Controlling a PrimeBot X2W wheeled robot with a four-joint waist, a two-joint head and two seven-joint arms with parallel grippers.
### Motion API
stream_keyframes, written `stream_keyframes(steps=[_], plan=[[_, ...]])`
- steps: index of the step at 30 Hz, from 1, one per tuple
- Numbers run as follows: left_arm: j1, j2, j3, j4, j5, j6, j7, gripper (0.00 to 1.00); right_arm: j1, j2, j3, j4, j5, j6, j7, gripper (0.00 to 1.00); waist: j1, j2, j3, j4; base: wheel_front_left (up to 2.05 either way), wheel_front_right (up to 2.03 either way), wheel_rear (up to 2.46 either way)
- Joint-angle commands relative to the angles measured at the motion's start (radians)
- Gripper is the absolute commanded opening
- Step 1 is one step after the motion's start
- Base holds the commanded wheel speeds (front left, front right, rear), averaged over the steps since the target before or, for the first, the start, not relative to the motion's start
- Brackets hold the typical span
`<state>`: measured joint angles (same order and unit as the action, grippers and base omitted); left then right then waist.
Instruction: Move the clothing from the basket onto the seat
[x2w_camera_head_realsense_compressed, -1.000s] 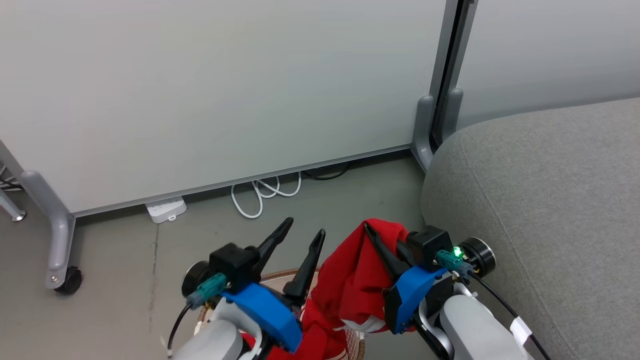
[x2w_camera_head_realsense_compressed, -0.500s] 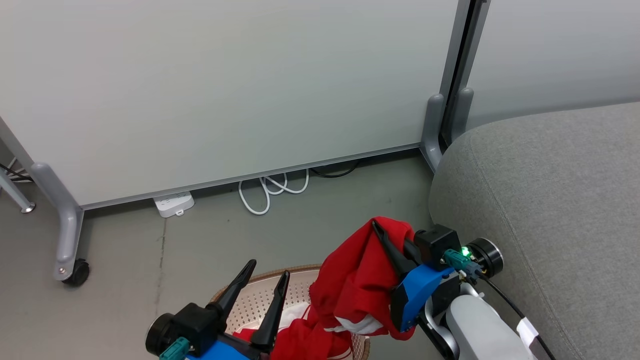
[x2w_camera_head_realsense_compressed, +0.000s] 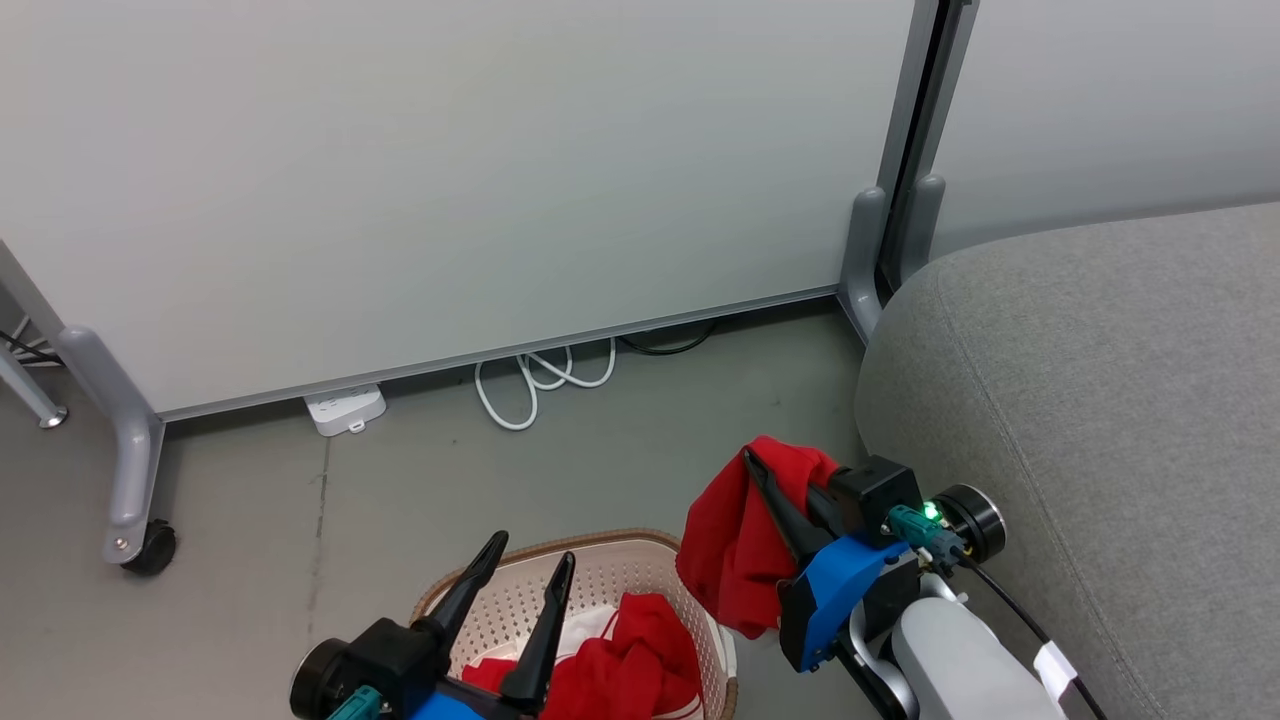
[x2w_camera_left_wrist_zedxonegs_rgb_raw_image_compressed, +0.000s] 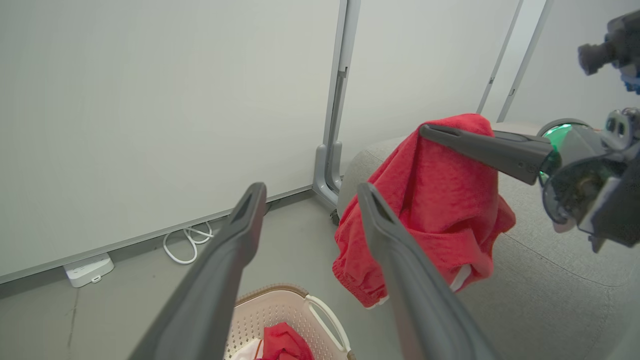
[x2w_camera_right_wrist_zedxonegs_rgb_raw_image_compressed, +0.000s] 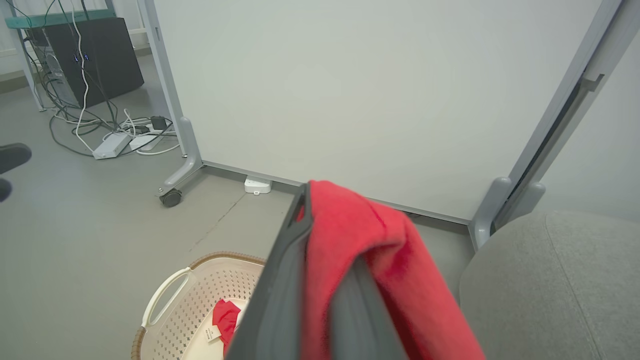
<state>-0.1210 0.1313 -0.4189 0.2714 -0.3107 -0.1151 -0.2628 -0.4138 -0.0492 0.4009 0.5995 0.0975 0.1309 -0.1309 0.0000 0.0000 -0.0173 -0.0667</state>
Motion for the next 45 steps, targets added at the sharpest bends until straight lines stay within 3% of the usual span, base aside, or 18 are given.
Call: stream_keyframes(steps=[1, 12, 34, 45], plan=[[0.012, -0.001, 0.011, 0.003, 0.007, -0.003, -0.003, 1.00, 0.003, -0.002, 0.002, -0.004, 0.009, 0.000, 0.000, 0.00, 0.0000, 0.0000, -0.001, -0.002, 0.00, 0.00, 0.00], [0.020, -0.011, 0.040, 0.018, 0.031, -0.013, -0.003, 1.00, -0.012, -0.002, -0.003, -0.007, 0.016, 0.000, -0.005, 0.00, 0.0000, 0.0000, 0.006, -0.077, 0.00, 0.00, 0.00], [-0.021, -0.007, 0.019, 0.022, 0.029, -0.016, -0.003, 1.00, -0.028, -0.002, -0.011, 0.005, 0.033, 0.000, -0.025, 0.00, 0.0000, 0.0000, 0.055, -0.453, 0.00, 0.00, 0.00], [-0.063, 0.004, -0.026, 0.036, 0.009, -0.015, -0.003, 1.00, 0.000, -0.001, -0.052, -0.005, 0.018, 0.000, -0.039, 0.00, 0.0000, 0.0000, 0.082, -0.475, 0.00, 0.00, 0.00]])
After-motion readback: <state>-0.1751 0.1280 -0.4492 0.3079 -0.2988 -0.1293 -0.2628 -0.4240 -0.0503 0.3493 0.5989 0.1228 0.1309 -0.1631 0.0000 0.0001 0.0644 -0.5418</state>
